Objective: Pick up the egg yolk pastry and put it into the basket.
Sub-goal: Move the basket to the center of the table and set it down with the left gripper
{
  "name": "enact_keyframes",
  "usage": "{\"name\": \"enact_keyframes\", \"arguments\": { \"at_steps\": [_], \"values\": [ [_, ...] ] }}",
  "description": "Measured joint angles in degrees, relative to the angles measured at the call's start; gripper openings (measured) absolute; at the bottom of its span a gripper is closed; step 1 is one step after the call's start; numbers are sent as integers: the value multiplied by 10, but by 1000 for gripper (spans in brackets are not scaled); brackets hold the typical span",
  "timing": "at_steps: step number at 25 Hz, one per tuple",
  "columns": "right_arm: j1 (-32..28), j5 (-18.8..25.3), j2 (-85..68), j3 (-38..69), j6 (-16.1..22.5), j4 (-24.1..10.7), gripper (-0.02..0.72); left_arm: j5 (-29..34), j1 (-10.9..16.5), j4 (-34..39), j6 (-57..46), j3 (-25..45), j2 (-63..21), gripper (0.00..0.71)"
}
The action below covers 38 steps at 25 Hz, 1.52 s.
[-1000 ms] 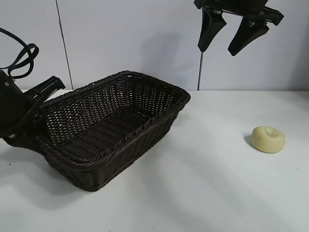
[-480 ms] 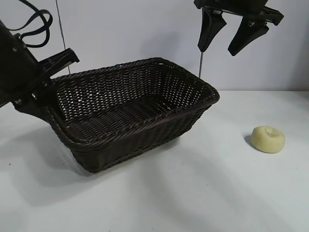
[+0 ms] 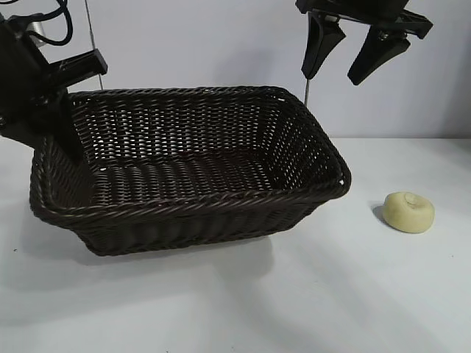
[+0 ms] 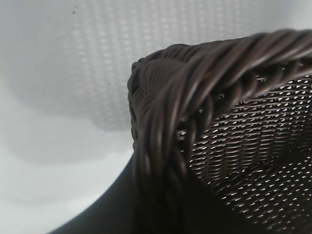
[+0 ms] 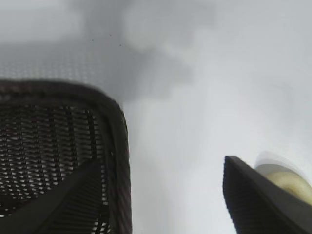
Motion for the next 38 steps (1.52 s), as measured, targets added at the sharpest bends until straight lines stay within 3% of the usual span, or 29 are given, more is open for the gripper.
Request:
{"name": "enact_keyframes", "arguments": {
  "at_steps": [8,15,29,31,35,38],
  "values": [
    [0,7,0,0,0,0,509,130,0,2,64,-145,101,102],
    [0,7,0,0,0,0,509,162,0,3,74,-264,200,102],
    [0,7,0,0,0,0,509,147,0,-4,79,-276,273,110],
    [0,7,0,0,0,0,509,145,0,-4,80,-277,273,188],
    [0,7,0,0,0,0,509,143,0,-4,80,-278,273,445],
    [0,7,0,0,0,0,509,143,0,4,80,-278,271,523]
  ]
}}
